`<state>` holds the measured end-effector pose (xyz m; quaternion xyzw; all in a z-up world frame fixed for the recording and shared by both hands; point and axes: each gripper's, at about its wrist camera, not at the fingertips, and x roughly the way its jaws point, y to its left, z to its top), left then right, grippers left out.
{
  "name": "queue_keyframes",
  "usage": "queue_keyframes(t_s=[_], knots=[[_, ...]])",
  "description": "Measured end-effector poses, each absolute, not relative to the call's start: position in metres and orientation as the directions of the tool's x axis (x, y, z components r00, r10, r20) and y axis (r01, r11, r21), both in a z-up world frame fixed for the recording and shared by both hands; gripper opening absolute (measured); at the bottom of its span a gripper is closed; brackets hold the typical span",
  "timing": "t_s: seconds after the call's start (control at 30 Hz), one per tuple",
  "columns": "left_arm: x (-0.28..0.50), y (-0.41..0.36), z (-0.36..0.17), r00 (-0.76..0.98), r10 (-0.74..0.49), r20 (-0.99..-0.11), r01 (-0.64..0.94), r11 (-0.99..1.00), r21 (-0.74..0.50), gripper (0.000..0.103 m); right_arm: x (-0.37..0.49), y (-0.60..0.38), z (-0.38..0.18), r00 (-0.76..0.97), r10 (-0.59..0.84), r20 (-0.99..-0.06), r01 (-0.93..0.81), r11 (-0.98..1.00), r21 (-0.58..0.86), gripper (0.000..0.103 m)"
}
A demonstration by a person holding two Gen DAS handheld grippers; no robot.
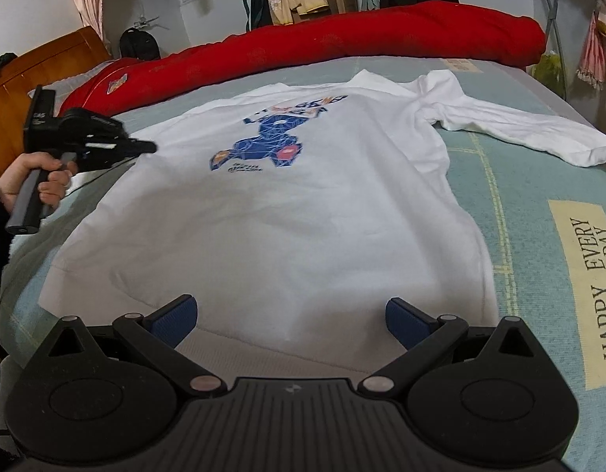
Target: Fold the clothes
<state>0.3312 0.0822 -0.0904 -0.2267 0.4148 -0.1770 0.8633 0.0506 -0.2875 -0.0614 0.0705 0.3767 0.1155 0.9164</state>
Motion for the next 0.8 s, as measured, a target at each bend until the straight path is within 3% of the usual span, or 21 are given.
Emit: queue_keyframes(t_s=[0.1,0.17,0.23,0.37,0.5,0.57,0.8], knots=[[0.309,0.083,-0.079,0.605,-0.474,-0.64,0.17,0.862,-0.478,0.01,0.049,-0.288,-0.059,0.695,0.268,-0.667,-0.16,0.962,0.219,0.103],[0.287,0.079,-0.066,0.624,-0.472,-0.623,0.24,0.874,-0.422,0.021,0.046,-0.286,-0.055,0.699,0.266,-0.664,-0.173,0.963,0.205,0.103],[0.267,0.067,-0.055,0.62,-0.481,-0.62,0.324,0.877,-0.356,0.04,0.043,-0.283,-0.051,0.704,0.267,-0.658,-0.189,0.964,0.189,0.103],[0.202,0.042,-0.038,0.621,-0.47,-0.627,0.511,0.85,-0.13,0.05,0.035,-0.278,-0.045,0.711,0.286,-0.642,-0.216,0.958,0.187,0.103],[0.139,0.028,-0.032,0.641,-0.434,-0.633,0.597,0.8,0.057,0.068,0.027,-0.268,-0.041,0.712,0.312,-0.629,-0.252,0.95,0.187,0.103],[0.122,0.029,-0.034,0.626,-0.429,-0.651,0.581,0.814,0.023,0.069,0.023,-0.263,-0.039,0.71,0.329,-0.623,-0.271,0.944,0.19,0.103],[0.132,0.084,-0.071,0.569,-0.548,-0.613,0.297,0.832,-0.468,0.069,0.009,-0.255,-0.035,0.708,0.359,-0.608,-0.304,0.932,0.196,0.103]])
